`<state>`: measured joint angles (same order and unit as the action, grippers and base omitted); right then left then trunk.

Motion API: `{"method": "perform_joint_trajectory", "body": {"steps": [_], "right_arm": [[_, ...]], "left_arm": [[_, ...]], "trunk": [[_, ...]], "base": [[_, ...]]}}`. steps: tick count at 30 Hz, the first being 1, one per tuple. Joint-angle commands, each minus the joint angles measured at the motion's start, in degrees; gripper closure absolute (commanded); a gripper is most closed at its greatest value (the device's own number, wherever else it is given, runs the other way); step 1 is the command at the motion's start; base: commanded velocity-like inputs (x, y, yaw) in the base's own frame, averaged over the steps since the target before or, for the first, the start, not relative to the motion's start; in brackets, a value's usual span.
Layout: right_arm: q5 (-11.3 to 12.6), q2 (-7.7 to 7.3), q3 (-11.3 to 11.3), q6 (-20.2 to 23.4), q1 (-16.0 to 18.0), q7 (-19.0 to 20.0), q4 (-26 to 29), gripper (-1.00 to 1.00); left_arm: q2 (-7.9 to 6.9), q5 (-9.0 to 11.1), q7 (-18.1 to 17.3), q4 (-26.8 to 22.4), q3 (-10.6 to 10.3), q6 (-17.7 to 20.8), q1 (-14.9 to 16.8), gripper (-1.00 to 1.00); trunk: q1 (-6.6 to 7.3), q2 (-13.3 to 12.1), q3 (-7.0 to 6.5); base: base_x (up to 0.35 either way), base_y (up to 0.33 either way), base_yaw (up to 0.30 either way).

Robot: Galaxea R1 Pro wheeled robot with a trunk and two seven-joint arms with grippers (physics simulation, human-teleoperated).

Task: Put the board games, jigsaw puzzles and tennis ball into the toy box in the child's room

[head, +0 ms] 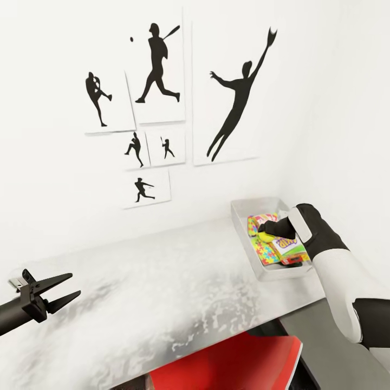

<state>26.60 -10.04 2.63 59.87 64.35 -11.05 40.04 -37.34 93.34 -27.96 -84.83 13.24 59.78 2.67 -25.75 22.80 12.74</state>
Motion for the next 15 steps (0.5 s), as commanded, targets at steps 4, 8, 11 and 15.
{"method": "perform_joint_trajectory", "body": {"steps": [4,8,11,15], "right_arm": [[0.8,-0.13,0.3,0.1,0.1,-0.6,0.1,1.0],[0.8,-0.14,0.3,0.1,0.0,-0.6,0.2,1.0],[0.8,-0.08,0.3,0.1,0.0,-0.6,0.2,1.0],[0.8,-0.07,0.3,0.1,0.0,-0.6,0.2,1.0]], "left_arm": [[-0.01,-0.3,-0.3,0.0,0.0,0.2,0.1,-1.0],[-0.01,-0.3,-0.3,0.0,0.0,0.2,0.1,-1.0],[-0.01,-0.3,-0.3,0.0,0.0,0.2,0.1,-1.0],[0.0,-0.3,-0.3,0.0,0.0,0.2,0.1,-1.0]], "trunk": [[-0.03,0.1,0.49],[-0.03,0.1,0.79],[-0.03,0.1,0.85],[-0.03,0.1,0.87]], "base": [[0.0,0.0,0.0],[0.0,0.0,0.0],[0.0,0.0,0.0],[0.0,0.0,0.0]]}}
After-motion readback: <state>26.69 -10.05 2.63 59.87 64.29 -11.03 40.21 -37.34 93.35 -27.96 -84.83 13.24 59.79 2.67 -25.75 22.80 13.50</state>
